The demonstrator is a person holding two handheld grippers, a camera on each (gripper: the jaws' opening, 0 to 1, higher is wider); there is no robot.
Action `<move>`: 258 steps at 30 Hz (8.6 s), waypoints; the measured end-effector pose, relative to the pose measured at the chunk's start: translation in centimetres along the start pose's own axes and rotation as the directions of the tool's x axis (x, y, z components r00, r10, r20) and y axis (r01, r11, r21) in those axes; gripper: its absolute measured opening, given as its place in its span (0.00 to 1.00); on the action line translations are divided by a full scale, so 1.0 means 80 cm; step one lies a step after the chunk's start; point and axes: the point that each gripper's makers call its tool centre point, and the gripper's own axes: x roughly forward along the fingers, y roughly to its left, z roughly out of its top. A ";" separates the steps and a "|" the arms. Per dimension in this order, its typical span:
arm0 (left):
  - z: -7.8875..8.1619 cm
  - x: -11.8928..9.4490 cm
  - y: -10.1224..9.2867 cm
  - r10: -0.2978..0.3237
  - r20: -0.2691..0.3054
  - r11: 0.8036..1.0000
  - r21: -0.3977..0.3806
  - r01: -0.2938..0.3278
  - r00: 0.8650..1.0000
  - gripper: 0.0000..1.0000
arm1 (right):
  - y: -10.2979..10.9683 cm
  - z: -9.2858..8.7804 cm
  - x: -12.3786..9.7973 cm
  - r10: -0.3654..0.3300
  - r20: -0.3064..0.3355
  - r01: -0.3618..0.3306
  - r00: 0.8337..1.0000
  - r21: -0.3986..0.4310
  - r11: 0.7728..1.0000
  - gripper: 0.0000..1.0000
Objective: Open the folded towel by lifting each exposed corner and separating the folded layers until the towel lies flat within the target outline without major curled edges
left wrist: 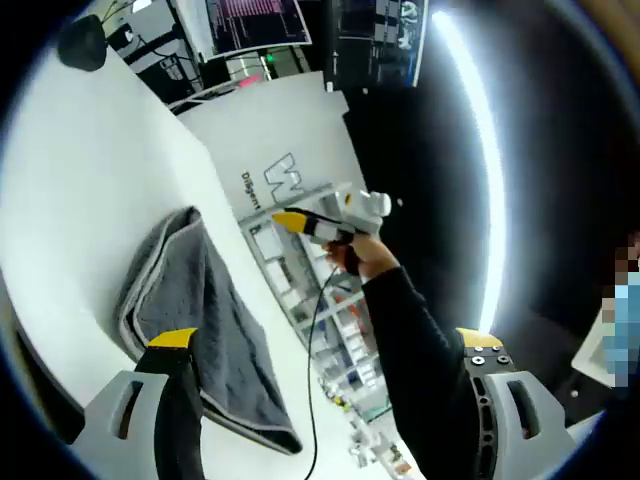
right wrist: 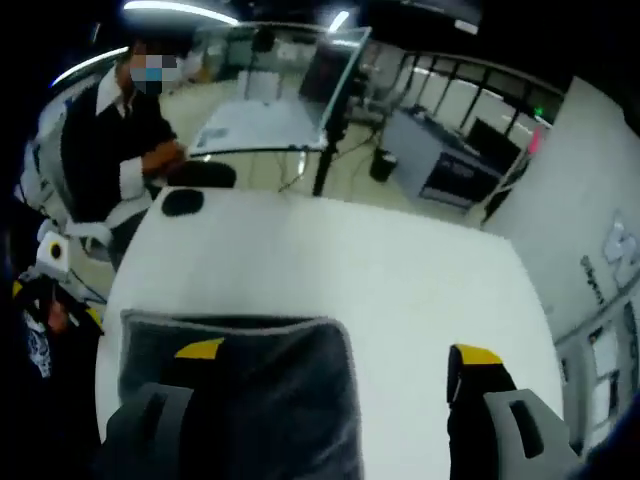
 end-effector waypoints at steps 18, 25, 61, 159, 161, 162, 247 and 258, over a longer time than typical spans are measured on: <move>0.002 -0.006 -0.006 -0.045 0.058 0.999 0.011 0.044 0.997 0.97 | 0.031 -0.013 -0.089 -0.083 -0.129 0.058 0.988 -0.181 0.982 0.87; 0.000 -0.006 0.013 -0.015 0.034 0.995 0.097 0.012 0.999 0.92 | 0.046 -0.007 -0.091 -0.090 -0.140 0.059 0.986 -0.213 0.975 0.83; 0.013 0.000 0.082 0.194 0.014 0.976 0.101 -0.194 0.981 0.95 | 0.037 0.019 -0.026 -0.016 -0.134 -0.022 0.991 -0.274 0.962 0.77; 0.026 -0.002 0.151 0.344 -0.052 0.925 0.190 -0.329 0.938 0.01 | -0.010 -0.023 0.157 0.258 -0.399 -0.330 0.880 -0.124 0.936 0.31; 0.026 -0.002 0.150 0.340 -0.052 0.927 0.188 -0.325 0.939 0.01 | 0.003 -0.030 0.156 0.278 -0.392 -0.342 0.877 -0.103 0.934 0.24; 0.025 -0.002 0.151 0.340 -0.053 0.927 0.187 -0.325 0.939 0.01 | 0.003 -0.031 0.156 0.280 -0.392 -0.343 0.876 -0.101 0.934 0.23; 0.022 0.003 0.121 0.274 -0.086 0.940 0.233 -0.248 0.958 0.00 | -0.021 -0.049 0.187 0.250 -0.371 -0.317 0.894 -0.132 0.939 0.01; 0.017 0.013 0.095 0.208 -0.104 0.950 0.258 -0.176 0.973 0.00 | -0.032 -0.045 0.171 0.229 -0.345 -0.294 0.910 -0.151 0.944 0.00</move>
